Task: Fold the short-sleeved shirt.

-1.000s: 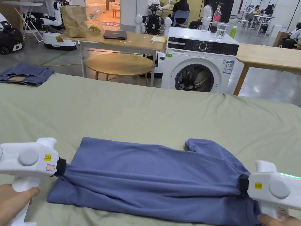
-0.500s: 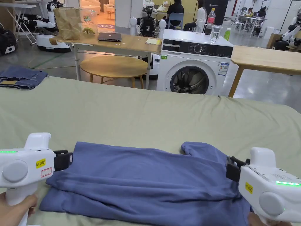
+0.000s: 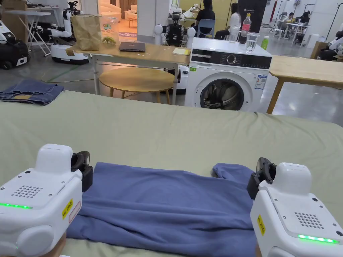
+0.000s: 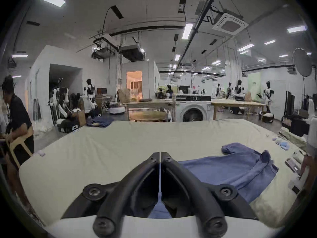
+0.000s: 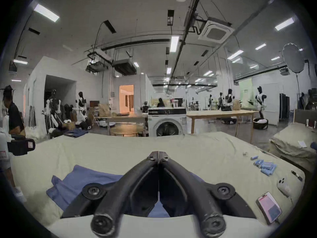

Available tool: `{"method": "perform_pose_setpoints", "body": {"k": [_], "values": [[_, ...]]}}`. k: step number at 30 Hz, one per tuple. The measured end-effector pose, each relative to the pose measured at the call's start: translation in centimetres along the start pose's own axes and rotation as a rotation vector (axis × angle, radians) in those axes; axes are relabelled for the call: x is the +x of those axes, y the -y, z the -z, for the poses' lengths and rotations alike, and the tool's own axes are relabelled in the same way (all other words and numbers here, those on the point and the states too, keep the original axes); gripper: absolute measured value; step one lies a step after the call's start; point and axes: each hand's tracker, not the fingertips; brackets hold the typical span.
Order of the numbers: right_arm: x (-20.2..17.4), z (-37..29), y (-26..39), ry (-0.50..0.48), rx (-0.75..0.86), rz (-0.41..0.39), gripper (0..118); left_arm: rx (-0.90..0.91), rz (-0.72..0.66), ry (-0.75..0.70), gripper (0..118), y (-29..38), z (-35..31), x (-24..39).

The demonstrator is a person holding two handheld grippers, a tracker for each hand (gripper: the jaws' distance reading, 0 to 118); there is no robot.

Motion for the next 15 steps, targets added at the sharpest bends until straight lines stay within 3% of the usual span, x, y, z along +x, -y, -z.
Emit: {"method": "perform_pose_setpoints", "body": {"k": [5,12,15], "values": [[0.6,-0.3,0.5,-0.009,-0.017,-0.044,0,-0.201,-0.042,0.003,0,0.8,0.3,-2.9],[2.0,0.0,1.9,-0.018,-0.077,-0.07,0,-0.642,-0.123,0.084,0,4.0,5.6,-7.9],[2.6,0.0,2.4,-0.017,-0.094,-0.075,0,-0.763,-0.143,0.088,23,5.3,8.3,-8.6]]}}
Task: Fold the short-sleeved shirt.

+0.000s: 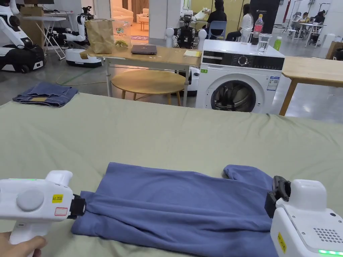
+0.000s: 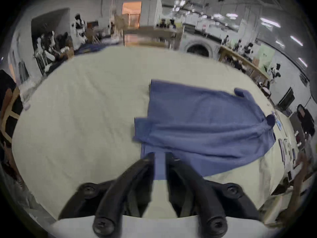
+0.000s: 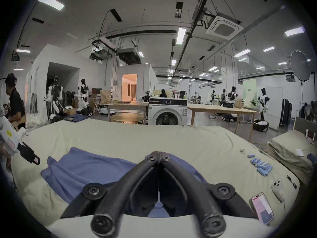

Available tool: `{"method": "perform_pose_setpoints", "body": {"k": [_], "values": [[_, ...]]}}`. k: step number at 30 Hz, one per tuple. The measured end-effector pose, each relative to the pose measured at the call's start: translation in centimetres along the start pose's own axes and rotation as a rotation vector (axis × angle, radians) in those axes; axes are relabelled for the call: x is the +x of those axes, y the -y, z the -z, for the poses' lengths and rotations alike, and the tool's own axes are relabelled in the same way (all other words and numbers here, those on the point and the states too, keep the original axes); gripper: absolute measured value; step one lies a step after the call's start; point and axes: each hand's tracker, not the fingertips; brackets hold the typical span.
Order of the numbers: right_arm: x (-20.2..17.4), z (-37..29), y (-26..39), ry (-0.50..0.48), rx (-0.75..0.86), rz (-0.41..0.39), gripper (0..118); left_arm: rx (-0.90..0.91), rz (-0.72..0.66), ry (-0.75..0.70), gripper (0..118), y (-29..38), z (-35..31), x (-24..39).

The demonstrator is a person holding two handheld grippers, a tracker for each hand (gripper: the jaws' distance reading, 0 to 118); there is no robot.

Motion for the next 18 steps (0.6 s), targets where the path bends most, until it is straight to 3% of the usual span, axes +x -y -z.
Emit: {"method": "perform_pose_setpoints", "body": {"k": [1,4,7,10,12,14,18], "values": [[0.2,0.0,0.2,0.003,-0.006,-0.002,0,-0.038,-0.009,0.007,28,-0.4,0.8,-0.3],[0.8,0.0,0.7,0.008,-0.022,-0.011,0,-0.119,-0.054,-0.017,58,-1.0,3.4,-0.9],[1.4,-0.1,1.1,0.018,-0.04,-0.024,0,-0.27,-0.048,-0.029,64,-0.3,5.8,-0.1],[2.0,-0.3,1.5,0.028,-0.059,-0.037,0,-0.229,0.001,-0.085,64,0.5,5.8,1.0],[2.6,-0.4,1.8,0.034,-0.07,-0.045,0,-0.219,0.002,-0.132,61,0.8,5.6,2.1],[3.2,-0.4,2.0,0.04,-0.086,-0.046,0,-0.195,0.098,-0.145,51,0.9,5.6,2.3],[5.5,0.2,2.1,0.041,-0.16,-0.027,0,-0.182,0.117,-0.093,5,1.2,4.8,1.7]]}}
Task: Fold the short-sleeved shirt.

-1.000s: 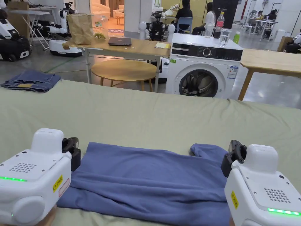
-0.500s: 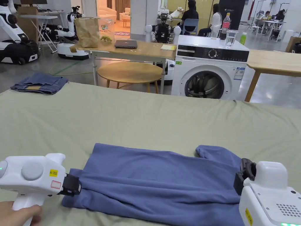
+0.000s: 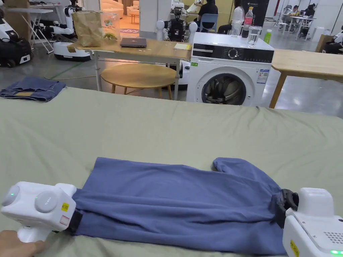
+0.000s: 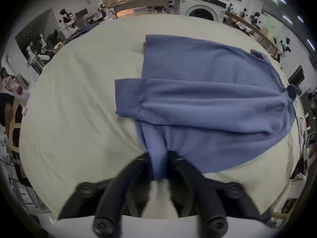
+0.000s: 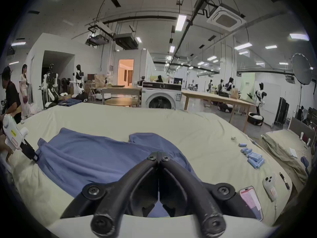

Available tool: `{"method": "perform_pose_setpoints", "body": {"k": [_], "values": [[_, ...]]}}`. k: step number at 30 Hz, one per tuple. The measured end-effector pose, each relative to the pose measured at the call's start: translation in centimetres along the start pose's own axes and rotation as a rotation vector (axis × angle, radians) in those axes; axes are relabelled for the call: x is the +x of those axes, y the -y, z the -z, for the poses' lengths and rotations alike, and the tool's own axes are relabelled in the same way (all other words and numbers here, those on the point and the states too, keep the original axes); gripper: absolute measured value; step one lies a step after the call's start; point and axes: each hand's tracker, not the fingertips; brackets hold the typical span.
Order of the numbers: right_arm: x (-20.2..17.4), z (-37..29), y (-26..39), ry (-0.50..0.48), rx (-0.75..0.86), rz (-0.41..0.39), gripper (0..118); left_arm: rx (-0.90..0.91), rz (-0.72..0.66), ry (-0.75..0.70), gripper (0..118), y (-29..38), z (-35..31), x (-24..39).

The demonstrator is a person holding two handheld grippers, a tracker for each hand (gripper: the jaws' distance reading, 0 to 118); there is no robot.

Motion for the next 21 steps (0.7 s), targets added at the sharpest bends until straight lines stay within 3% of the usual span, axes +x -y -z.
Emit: {"method": "perform_pose_setpoints", "body": {"k": [2,3,5,7,17,19,20,21], "values": [[1.7,0.6,-0.4,0.0,-0.068,0.013,1,0.004,-0.035,0.069,3,0.4,-0.4,-0.9],[2.5,1.0,-0.6,-0.005,-0.101,0.017,8,0.014,-0.049,0.084,3,0.7,-0.7,-1.1],[4.2,2.1,-1.0,-0.016,-0.201,0.02,39,0.038,-0.086,0.12,3,1.3,-1.4,-1.7],[5.7,3.0,-1.0,-0.03,-0.283,0.034,56,0.062,-0.101,0.144,3,1.8,-1.8,-2.1],[6.9,10.1,5.8,-0.051,-0.684,0.087,56,0.112,-0.058,0.126,3,2.5,-3.0,-1.2],[6.4,10.3,6.8,-0.081,-0.688,0.127,51,0.115,-0.054,0.12,3,2.8,-3.0,-1.0],[6.0,9.6,6.5,-0.032,-0.631,0.089,50,0.118,-0.053,0.119,3,2.8,-2.9,-1.1],[5.8,9.4,6.3,-0.074,-0.634,0.085,37,0.121,-0.053,0.115,3,2.9,-2.9,-1.0]]}}
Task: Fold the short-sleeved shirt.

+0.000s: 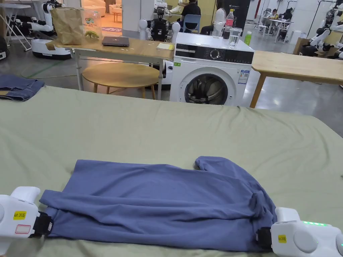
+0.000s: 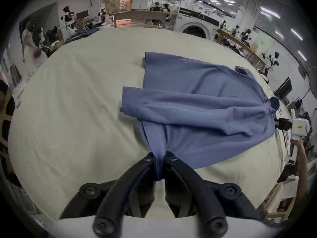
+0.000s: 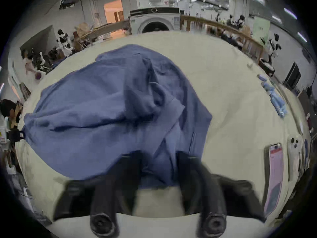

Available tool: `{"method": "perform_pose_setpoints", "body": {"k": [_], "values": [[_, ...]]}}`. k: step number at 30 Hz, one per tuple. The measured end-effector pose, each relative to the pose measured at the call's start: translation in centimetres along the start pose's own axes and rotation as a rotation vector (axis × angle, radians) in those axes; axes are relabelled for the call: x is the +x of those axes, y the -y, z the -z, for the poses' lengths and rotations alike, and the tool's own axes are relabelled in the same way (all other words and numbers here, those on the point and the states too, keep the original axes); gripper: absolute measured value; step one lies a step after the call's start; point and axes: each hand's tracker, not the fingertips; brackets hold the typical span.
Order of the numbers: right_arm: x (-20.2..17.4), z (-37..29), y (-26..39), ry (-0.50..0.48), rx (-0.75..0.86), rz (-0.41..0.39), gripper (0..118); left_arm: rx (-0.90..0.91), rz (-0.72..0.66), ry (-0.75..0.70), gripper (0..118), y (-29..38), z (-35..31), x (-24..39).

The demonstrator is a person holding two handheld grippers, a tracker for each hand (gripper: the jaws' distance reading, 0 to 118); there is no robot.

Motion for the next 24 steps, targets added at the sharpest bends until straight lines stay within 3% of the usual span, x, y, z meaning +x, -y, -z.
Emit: {"method": "perform_pose_setpoints", "body": {"k": [1,2,4,16,24], "values": [[-0.2,0.1,-0.1,-0.091,-0.013,0.016,7,0.006,-0.001,-0.001,3,0.1,0.0,0.1],[-0.6,-0.3,0.0,-0.074,-0.024,0.026,7,0.011,0.003,-0.004,3,0.3,0.0,0.2],[-1.2,-0.6,-0.2,-0.018,-0.014,-0.053,7,0.022,0.011,-0.011,3,0.3,-0.1,0.2],[-0.7,-10.2,-2.1,0.001,0.152,-0.087,6,0.186,0.029,0.006,3,-2.2,-8.1,1.1],[-0.9,-14.7,3.9,0.009,0.134,-0.126,6,0.153,0.02,0.006,3,3.3,-11.2,-0.1]]}}
